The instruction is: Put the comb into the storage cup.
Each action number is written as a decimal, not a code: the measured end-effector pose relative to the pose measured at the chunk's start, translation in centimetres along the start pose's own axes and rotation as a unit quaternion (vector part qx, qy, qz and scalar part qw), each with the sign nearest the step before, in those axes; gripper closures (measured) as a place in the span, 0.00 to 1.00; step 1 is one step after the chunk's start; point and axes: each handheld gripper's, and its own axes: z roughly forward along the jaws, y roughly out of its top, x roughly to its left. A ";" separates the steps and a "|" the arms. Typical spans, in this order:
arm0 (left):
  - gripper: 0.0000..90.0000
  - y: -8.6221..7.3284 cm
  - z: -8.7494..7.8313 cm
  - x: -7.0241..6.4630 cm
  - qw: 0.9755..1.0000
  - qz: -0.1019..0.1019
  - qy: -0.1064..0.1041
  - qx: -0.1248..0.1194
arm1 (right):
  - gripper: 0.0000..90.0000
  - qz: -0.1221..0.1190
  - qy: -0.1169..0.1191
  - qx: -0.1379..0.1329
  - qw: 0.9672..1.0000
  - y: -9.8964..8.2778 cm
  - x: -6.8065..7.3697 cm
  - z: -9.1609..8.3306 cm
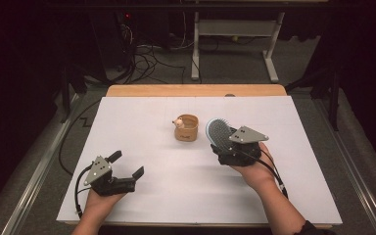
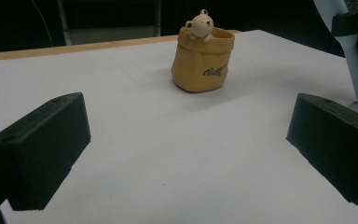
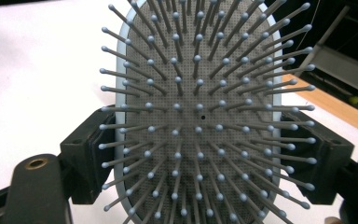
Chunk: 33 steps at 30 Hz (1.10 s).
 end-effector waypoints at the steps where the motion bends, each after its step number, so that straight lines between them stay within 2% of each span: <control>1: 0.00 0.0 0.0 0.0 1.000 0.000 0.000 0.000 | 0.23 0.000 0.000 0.000 1.000 0.0 0.0 0.0; 12: 0.00 -0.1 0.0 -0.1 1.000 0.006 0.004 0.006 | 0.23 0.011 -0.006 -0.054 0.998 -0.2 -0.1 -0.5; 16: 0.00 -0.1 0.2 -0.3 1.000 0.006 0.004 0.008 | 0.23 0.010 -0.007 -0.063 0.998 -0.2 0.1 -0.5; 22: 0.00 -0.2 0.2 -0.3 1.000 0.004 0.003 0.009 | 0.23 0.004 -0.009 -0.088 0.996 0.1 0.6 -0.7; 33: 0.00 0.0 0.3 -0.7 1.000 0.003 -0.003 0.009 | 0.23 0.015 -0.013 -0.122 0.992 0.6 0.9 -0.6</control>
